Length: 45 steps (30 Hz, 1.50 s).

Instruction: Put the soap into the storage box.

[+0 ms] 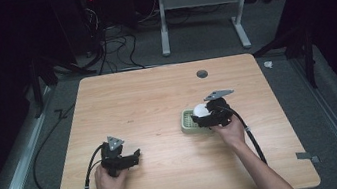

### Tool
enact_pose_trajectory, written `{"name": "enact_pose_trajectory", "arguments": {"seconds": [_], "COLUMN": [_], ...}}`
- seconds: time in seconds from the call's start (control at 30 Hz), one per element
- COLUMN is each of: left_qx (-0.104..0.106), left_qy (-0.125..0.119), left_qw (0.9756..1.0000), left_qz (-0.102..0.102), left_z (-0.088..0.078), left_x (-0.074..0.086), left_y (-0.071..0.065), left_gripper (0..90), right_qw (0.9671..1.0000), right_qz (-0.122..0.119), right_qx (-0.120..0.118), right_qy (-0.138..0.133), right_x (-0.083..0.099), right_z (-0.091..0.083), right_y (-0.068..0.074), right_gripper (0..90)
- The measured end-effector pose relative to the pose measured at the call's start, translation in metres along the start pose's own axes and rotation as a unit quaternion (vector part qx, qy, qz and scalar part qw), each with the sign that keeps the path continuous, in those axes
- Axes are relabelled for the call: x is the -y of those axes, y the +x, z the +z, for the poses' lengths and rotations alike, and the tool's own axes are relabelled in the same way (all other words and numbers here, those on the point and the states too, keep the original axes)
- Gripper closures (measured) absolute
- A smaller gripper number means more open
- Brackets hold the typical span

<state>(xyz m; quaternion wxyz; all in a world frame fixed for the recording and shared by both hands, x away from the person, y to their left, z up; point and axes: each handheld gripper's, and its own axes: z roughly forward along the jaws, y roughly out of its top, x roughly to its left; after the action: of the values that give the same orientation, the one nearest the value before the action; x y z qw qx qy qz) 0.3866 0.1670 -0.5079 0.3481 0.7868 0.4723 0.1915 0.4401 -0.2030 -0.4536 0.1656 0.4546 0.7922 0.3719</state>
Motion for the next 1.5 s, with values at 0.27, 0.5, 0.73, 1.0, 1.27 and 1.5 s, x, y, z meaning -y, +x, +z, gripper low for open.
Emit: {"name": "enact_pose_trajectory", "arguments": {"seconds": [0.27, 0.5, 0.73, 1.0, 1.27, 1.5], "left_qx": [0.001, 0.001, 0.001, 0.001, 0.001, 0.000], "left_qy": [0.001, 0.000, 0.001, 0.000, 0.000, 0.000], "left_qw": [1.0000, 1.0000, 1.0000, 1.0000, 1.0000, 1.0000], "left_qz": [-0.001, 0.000, 0.000, 0.000, 0.000, 0.000], "left_z": [0.000, 0.000, 0.000, 0.000, 0.000, 0.000], "left_x": [0.000, 0.000, 0.000, 0.000, 0.000, 0.000], "left_y": [0.000, 0.000, 0.000, 0.000, 0.000, 0.000], "left_gripper": [15.1, 15.1, 15.1, 15.1, 15.1, 15.1], "right_qw": [0.9999, 0.9998, 0.9995, 0.9993, 0.9994, 0.9998], "right_qz": [0.000, -0.001, -0.004, 0.000, -0.002, 0.006], "right_qx": [-0.001, 0.005, 0.009, 0.007, 0.003, -0.005], "right_qy": [0.012, 0.021, 0.029, 0.037, 0.035, 0.019], "right_x": [0.002, 0.004, 0.005, 0.007, 0.007, 0.005], "right_z": [0.012, 0.018, 0.024, 0.028, 0.030, 0.022], "right_y": [0.001, 0.001, 0.002, 0.001, 0.000, -0.002], "right_gripper": [24.4, 24.4, 24.4, 24.3, 23.6, 22.4]}}
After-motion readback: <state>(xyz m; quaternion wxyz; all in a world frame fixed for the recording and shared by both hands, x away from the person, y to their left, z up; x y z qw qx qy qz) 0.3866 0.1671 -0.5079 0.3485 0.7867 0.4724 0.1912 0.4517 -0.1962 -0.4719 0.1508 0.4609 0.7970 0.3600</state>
